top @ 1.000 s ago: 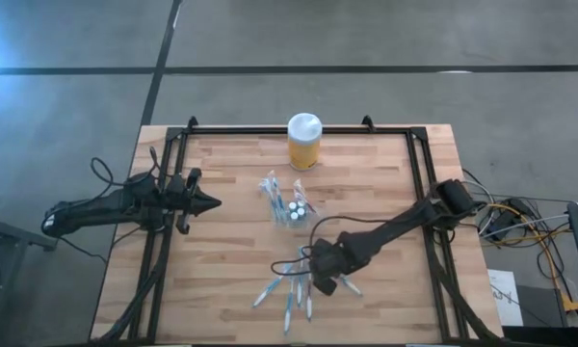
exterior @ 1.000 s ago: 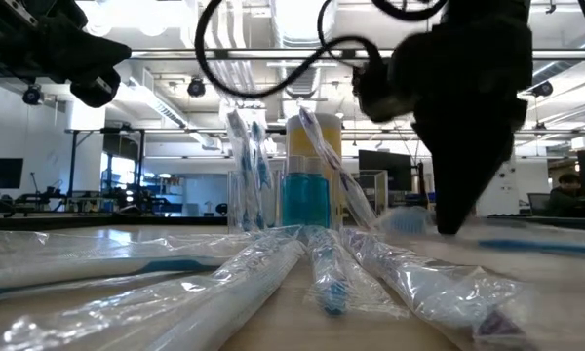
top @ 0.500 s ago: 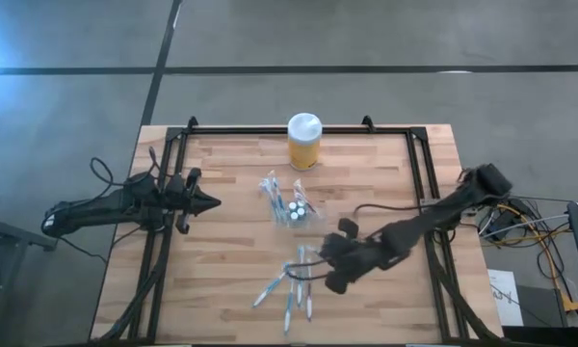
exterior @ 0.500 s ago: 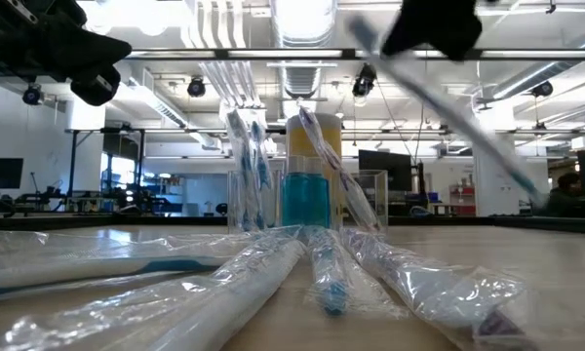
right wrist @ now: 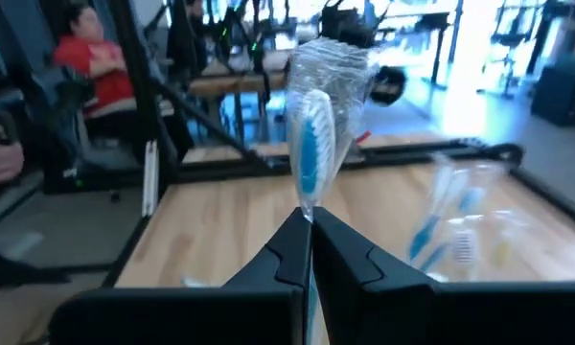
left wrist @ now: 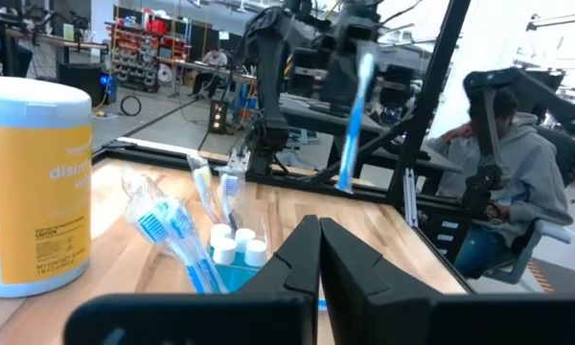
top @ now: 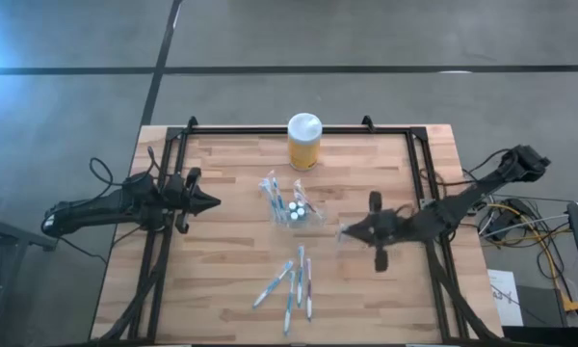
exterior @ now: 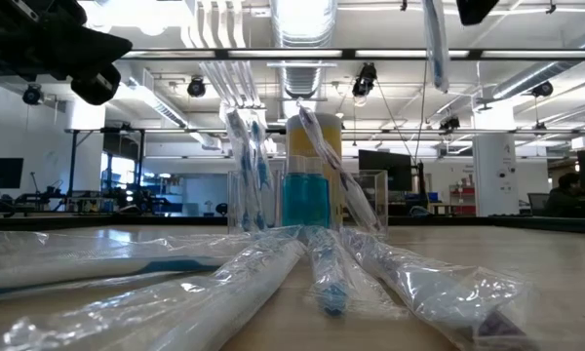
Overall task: Pick & Place toothbrushing station
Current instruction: Put the blue toothbrush into the transparent organizer
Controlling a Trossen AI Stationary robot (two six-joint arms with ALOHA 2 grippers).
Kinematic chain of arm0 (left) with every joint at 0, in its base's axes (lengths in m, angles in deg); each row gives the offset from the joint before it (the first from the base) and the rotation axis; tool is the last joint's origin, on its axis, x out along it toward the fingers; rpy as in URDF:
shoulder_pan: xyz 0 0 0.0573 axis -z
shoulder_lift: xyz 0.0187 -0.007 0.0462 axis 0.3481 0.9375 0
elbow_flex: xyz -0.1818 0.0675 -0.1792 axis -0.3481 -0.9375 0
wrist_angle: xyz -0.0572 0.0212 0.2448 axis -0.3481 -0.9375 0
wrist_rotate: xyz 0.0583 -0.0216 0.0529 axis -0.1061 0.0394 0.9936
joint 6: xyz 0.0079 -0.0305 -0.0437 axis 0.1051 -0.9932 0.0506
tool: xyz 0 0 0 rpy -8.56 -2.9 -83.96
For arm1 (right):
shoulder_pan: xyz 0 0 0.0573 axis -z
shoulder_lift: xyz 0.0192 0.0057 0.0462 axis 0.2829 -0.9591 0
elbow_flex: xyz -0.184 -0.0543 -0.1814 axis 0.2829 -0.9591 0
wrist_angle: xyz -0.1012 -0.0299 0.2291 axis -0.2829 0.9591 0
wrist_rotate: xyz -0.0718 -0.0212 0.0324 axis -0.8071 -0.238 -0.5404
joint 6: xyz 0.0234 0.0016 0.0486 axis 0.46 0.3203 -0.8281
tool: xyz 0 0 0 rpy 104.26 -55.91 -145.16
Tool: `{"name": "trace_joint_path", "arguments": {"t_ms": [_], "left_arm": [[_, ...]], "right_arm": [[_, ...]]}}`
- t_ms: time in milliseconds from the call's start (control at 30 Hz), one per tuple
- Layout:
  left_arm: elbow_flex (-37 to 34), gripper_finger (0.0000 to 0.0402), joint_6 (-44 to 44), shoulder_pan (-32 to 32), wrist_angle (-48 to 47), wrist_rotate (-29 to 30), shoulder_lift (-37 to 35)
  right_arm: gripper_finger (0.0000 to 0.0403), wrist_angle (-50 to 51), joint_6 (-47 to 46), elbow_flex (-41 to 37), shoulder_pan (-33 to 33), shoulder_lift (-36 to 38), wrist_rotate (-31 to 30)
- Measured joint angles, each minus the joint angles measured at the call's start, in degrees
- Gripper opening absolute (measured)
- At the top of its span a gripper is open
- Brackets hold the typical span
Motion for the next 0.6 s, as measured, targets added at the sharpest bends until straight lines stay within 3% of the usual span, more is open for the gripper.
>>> {"name": "trace_joint_path", "arguments": {"t_ms": [367,600], "left_arm": [[0.0,0.0013,0.5,0.0,0.0,1.4,0.0],[0.0,0.0009,1.8,0.0,0.0,1.4,0.0]], "right_arm": [[0.0008,-13.5,7.0,-19.0,7.1,18.7,7.5],[0.0008,-19.6,7.3,-27.8,7.5,24.1,7.7]]}}
